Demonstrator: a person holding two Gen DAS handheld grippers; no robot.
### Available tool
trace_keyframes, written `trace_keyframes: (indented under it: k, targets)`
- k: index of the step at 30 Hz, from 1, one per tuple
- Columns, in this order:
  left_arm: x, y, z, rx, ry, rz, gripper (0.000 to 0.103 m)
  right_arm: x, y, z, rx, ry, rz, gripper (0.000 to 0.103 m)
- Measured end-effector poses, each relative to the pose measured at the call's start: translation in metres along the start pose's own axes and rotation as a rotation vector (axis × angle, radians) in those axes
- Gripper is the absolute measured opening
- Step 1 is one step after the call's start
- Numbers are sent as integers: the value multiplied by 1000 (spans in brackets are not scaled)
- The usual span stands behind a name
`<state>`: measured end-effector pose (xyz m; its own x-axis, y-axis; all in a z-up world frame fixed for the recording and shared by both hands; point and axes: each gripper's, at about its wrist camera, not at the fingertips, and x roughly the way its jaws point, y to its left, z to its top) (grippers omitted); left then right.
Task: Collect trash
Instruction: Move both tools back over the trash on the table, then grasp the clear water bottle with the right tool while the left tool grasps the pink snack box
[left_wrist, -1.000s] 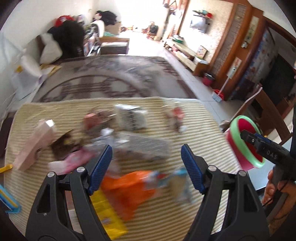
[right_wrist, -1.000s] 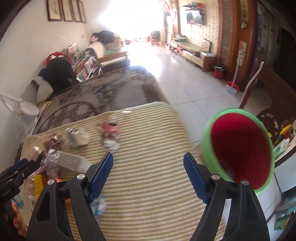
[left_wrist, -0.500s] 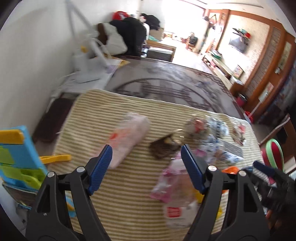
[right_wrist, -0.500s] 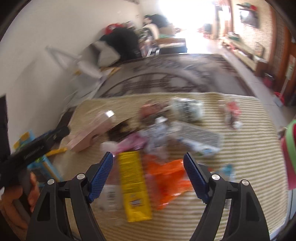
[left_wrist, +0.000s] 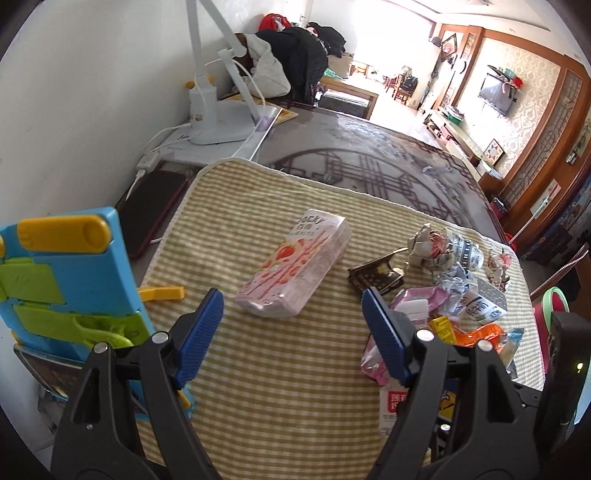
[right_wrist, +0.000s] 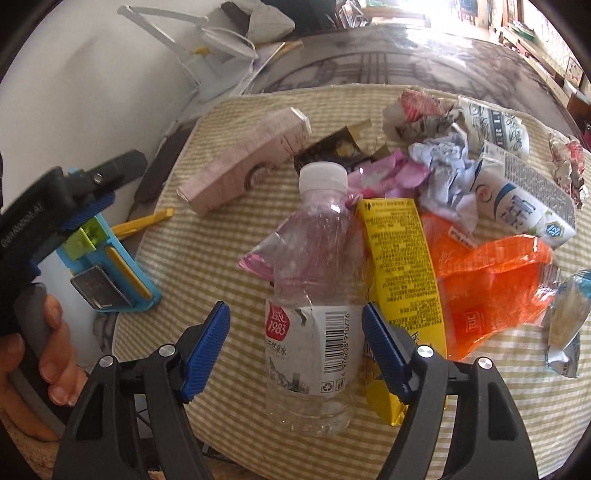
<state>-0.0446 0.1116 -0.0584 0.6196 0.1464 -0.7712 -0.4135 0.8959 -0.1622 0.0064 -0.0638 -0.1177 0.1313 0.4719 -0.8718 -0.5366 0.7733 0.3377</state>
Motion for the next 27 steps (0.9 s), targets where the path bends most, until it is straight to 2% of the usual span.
trace_keyframes:
  k: [13,18,22,27]
  targets:
    - [0,-6,-2,21,9,-16,75,18,26,-4,-137,56,-36,75]
    - [0,-1,-4,11,11,-7,75,15,23,-1,-151,24,-132,74]
    - [1,1,-5,5,14,-4,75,12,15,0,-116,21,-100,74]
    - [0,-2,-3,14,10,-11,75,11,26,-3,-177,19,-91,71]
